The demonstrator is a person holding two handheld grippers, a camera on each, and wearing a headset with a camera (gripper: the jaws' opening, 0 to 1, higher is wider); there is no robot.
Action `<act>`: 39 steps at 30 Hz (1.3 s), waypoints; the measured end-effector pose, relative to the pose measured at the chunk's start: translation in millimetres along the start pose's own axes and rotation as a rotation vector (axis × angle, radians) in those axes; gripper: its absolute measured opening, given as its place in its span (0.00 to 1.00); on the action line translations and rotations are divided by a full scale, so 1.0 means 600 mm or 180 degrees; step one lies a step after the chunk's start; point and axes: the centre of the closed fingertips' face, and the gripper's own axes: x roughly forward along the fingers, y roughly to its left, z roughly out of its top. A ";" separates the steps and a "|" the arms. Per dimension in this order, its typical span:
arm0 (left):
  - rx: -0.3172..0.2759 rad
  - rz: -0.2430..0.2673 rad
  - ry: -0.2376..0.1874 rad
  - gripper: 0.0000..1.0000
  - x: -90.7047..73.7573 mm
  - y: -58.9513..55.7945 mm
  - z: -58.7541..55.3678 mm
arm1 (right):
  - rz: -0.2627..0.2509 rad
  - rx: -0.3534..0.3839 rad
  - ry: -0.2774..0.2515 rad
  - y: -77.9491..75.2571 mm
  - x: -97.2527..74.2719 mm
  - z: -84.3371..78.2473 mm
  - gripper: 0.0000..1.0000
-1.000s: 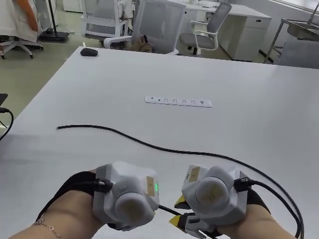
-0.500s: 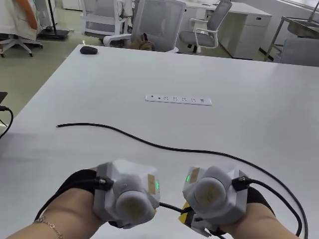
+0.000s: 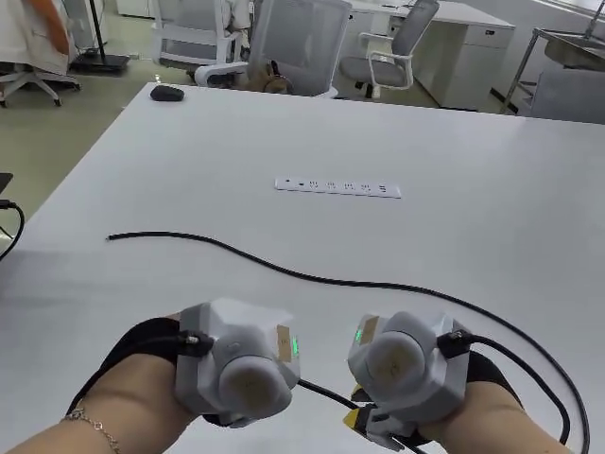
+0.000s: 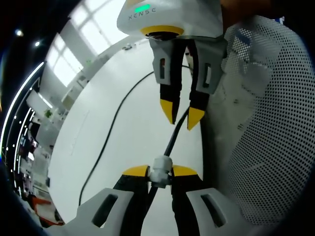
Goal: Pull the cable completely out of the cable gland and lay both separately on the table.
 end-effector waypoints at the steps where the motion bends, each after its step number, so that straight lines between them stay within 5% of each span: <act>1: 0.0005 -0.0005 -0.0007 0.18 0.000 -0.001 0.001 | 0.0009 -0.0030 -0.0034 0.002 -0.001 0.005 0.16; 7: 0.0057 -0.0080 -0.0115 0.18 0.000 -0.013 0.017 | 0.0084 -0.0157 -0.0192 0.014 -0.002 0.024 0.15; 11: 0.0076 -0.0116 -0.0144 0.18 0.002 -0.016 0.021 | 0.0116 -0.0233 -0.0187 0.019 -0.002 0.024 0.04; 17: 0.0066 -0.0126 -0.0147 0.18 0.003 -0.018 0.021 | 0.0106 -0.0190 -0.0184 0.017 -0.001 0.022 0.04; 27: -0.0001 -0.0056 -0.0038 0.18 0.001 -0.007 0.006 | -0.0025 0.0011 0.0217 -0.004 0.002 -0.028 0.04; 36: -0.0007 -0.0044 -0.0029 0.18 0.000 -0.006 0.005 | -0.0031 0.0003 0.0280 -0.004 0.002 -0.034 0.05; 37: -0.0004 -0.0043 -0.0029 0.18 0.000 -0.006 0.005 | -0.0029 -0.0020 0.0247 -0.004 0.001 -0.029 0.06; 39: 0.0004 -0.0064 -0.0026 0.18 0.001 -0.008 0.006 | -0.0027 -0.0038 -0.0097 -0.002 0.000 0.008 0.15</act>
